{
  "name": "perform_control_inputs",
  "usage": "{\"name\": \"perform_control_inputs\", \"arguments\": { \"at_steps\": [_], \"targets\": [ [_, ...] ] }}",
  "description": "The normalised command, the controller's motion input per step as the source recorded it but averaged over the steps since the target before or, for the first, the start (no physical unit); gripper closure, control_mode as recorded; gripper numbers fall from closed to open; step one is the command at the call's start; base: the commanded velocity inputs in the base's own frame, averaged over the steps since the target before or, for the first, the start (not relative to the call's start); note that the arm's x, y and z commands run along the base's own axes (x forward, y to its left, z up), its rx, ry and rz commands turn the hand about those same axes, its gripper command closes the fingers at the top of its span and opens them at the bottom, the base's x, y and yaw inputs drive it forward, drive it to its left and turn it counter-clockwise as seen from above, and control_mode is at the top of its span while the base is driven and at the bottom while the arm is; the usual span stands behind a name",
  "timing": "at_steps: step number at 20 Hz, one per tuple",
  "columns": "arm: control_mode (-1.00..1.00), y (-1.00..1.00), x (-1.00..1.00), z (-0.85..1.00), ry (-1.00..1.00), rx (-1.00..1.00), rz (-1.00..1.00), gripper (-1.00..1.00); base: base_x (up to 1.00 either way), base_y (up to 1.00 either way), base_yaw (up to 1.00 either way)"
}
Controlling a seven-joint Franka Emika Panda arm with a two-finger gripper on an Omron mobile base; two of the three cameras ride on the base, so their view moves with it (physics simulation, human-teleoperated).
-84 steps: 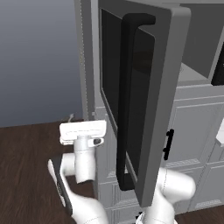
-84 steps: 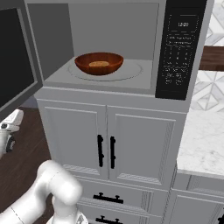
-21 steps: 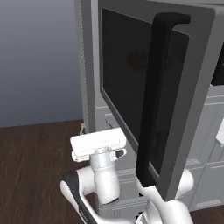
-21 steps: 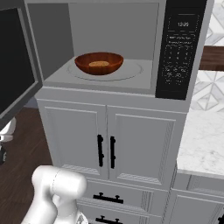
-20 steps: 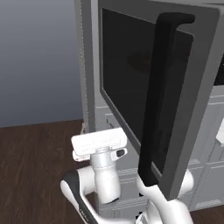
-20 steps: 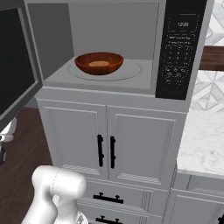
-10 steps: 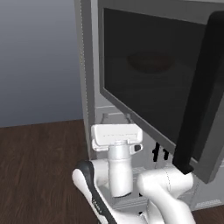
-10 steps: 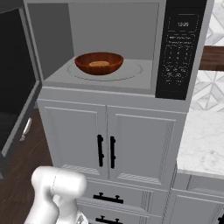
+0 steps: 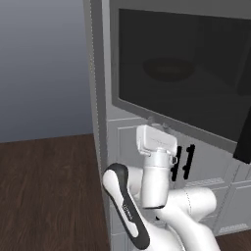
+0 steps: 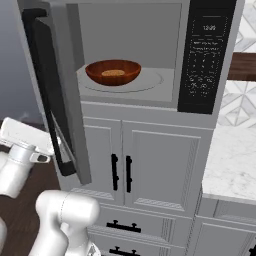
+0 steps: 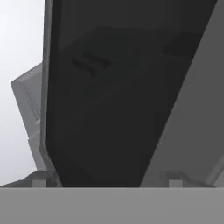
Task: Open the microwave, place the bowl with waffle inside the microwave, then close the microwave door and turn it on.
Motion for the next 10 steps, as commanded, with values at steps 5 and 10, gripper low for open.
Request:
{"name": "perform_control_inputs", "arguments": {
  "at_steps": [5, 10],
  "targets": [
    [-1.0, -0.55, 0.07, 0.0, -0.23, 0.42, -0.03, -1.0, 0.0, 0.0, 0.0],
    [-1.0, -0.36, 0.09, 0.1, -0.1, 0.28, 0.0, -1.0, 0.0, 0.0, 0.0]
  ]
}}
